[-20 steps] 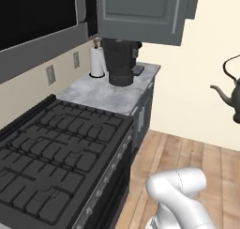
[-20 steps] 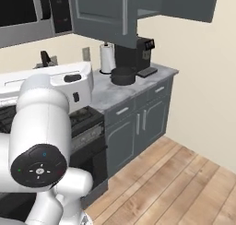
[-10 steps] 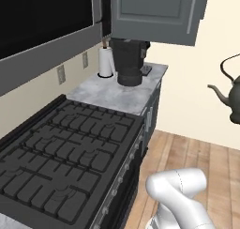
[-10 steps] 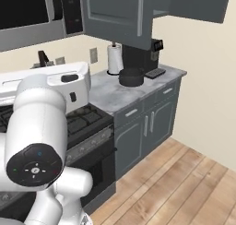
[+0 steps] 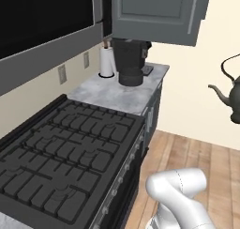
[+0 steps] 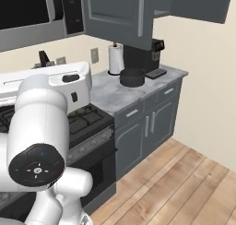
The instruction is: Pick the kettle from the cabinet and place it on a stove burner. Then pick the pot from the counter and place it on another stove burner. Finally, turn both burners on.
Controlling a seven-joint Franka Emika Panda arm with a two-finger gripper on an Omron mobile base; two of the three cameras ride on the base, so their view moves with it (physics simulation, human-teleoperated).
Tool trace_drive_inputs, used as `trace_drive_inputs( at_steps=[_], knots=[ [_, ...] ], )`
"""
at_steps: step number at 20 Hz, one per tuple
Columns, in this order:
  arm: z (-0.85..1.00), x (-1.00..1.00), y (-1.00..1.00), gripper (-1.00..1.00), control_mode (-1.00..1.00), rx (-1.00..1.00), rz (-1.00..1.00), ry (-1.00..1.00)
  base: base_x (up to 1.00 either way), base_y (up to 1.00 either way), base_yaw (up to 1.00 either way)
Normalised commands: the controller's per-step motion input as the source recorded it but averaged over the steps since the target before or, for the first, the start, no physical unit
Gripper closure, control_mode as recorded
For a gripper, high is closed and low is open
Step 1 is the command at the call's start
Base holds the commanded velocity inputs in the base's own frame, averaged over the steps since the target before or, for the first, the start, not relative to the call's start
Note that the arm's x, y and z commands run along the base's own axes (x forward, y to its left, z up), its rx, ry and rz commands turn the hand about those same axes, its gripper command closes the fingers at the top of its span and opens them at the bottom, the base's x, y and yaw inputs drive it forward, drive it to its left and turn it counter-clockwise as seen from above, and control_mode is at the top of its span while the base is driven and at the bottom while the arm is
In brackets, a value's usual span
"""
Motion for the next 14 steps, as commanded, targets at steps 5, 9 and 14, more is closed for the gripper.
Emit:
trace_drive_inputs(
  at_steps=[5,9,14],
  knots=[
    [0.00,0.00,0.00,1.00,1.00,0.00,0.00,0.00,0.01,0.84,0.26],
    [0.00,0.00,0.00,1.00,1.00,0.00,0.00,0.00,0.17,0.60,0.31],
    [0.00,0.00,0.00,1.00,1.00,0.00,0.00,0.00,0.21,0.32,0.31]
  ],
)
